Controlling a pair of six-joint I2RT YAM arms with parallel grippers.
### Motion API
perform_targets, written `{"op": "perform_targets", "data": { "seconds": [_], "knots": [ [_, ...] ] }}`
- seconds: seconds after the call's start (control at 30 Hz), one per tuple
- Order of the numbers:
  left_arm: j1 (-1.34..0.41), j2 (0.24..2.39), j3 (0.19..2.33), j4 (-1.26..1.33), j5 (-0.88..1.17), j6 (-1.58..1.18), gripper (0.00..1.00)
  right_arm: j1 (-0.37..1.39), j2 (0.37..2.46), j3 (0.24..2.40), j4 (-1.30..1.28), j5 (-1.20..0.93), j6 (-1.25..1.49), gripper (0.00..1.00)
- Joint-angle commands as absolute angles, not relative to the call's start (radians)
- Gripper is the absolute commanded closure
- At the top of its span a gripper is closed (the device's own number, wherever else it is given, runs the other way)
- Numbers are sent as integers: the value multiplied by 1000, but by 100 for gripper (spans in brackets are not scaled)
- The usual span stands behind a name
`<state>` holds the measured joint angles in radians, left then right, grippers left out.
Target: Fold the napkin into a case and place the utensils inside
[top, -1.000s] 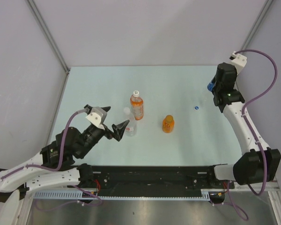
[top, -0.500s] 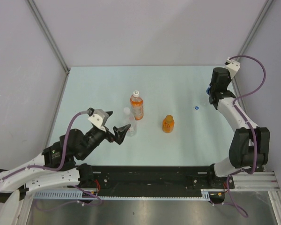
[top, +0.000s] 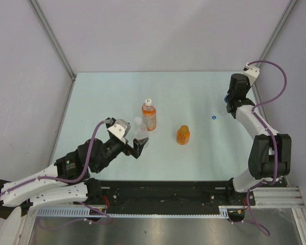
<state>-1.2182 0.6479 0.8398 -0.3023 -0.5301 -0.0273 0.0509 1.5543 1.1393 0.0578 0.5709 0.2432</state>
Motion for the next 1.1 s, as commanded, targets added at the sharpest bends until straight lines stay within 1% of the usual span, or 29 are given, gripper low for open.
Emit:
{"op": "perform_targets", "data": {
  "seconds": [0.0,0.37,0.4,0.43,0.5,0.53,0.63,0.83,1.07],
  "knots": [
    [-1220,641,841,-268,-517,-29,0,52,1572,1144,94,581,226,100],
    [-1221,609,815,-273,-514,-37,0,61,1594,1143,43,591,248,100],
    [-1221,607,813,-273,-515,-37,0,61,1594,1141,37,592,252,98],
    [-1220,606,810,-273,-514,-38,0,63,1594,1140,32,592,258,91],
    [-1220,604,810,-273,-511,-40,0,64,1591,1140,19,592,270,81],
    [-1221,604,810,-275,-511,-40,0,67,1589,1140,15,597,275,73],
    [-1220,601,810,-275,-506,-40,0,75,1580,1138,3,600,288,64],
    [-1221,597,808,-273,-494,-40,0,86,1559,1137,-40,607,304,55],
    [-1220,583,807,-275,-488,-41,0,89,1548,1137,-63,607,316,48]
  ]
}}
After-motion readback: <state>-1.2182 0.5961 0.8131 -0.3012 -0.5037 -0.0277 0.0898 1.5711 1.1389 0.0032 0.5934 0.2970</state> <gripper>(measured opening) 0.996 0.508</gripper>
